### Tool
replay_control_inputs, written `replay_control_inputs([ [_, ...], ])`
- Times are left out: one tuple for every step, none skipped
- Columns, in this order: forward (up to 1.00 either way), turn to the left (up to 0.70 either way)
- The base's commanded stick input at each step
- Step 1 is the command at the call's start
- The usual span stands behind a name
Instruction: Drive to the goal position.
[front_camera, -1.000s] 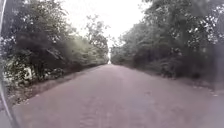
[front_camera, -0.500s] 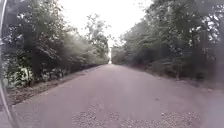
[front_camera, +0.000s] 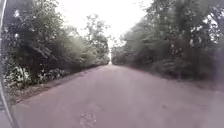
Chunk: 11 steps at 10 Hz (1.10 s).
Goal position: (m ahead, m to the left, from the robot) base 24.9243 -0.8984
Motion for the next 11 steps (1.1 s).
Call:
replay_control_inputs([
  [0.70,0.00],
  [0.70,0.00],
  [0.70,0.00],
  [0.70,0.00],
  [0.70,0.00],
  [0.70,0.00],
  [0.70,0.00],
  [0.70,0.00],
  [0.70,0.00],
  [0.70,0.00],
  [0.70,0.00],
])
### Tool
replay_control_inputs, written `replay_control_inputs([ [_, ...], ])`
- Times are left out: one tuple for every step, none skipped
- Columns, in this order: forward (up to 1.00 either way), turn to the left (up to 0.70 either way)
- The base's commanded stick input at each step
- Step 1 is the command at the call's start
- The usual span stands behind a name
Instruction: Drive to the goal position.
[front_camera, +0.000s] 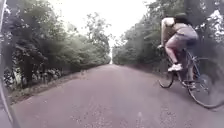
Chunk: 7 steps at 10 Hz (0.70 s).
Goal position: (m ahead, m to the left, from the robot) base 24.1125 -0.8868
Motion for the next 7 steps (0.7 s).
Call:
replay_control_inputs([
  [0.70,0.00],
  [0.70,0.00],
  [0.70,0.00],
  [0.70,0.00],
  [0.70,0.00],
  [0.70,0.00],
  [0.70,0.00],
])
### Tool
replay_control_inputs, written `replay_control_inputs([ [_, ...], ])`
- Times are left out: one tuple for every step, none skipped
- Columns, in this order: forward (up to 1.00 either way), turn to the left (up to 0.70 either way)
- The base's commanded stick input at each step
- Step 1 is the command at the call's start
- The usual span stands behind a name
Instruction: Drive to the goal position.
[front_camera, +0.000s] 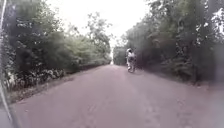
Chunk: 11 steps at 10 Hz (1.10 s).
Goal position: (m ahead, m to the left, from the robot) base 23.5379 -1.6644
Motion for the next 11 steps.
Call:
replay_control_inputs([
  [0.70,0.00],
  [0.70,0.00],
  [0.70,0.00],
  [0.70,0.00],
  [0.70,0.00],
  [0.70,0.00],
  [0.70,0.00],
  [0.70,0.00],
  [0.70,0.00],
  [0.70,0.00],
  [0.70,0.00],
])
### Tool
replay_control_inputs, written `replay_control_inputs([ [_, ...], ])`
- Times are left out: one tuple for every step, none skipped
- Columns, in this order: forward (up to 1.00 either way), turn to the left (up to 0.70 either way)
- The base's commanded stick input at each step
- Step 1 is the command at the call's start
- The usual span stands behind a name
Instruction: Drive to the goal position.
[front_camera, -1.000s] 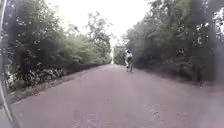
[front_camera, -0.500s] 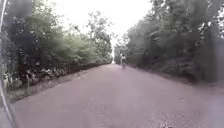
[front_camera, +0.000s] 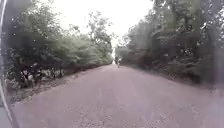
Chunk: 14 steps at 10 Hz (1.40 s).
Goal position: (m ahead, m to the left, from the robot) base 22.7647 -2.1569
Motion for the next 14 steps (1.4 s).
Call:
replay_control_inputs([
  [0.70,0.00],
  [0.70,0.00],
  [0.70,0.00],
  [0.70,0.00],
  [0.70,0.00],
  [0.70,0.00],
  [0.70,-0.02],
  [0.70,-0.02],
  [0.70,-0.02],
  [0.70,-0.02],
  [0.70,-0.02],
  [0.70,-0.02],
  [0.70,-0.02],
  [0.70,-0.02],
])
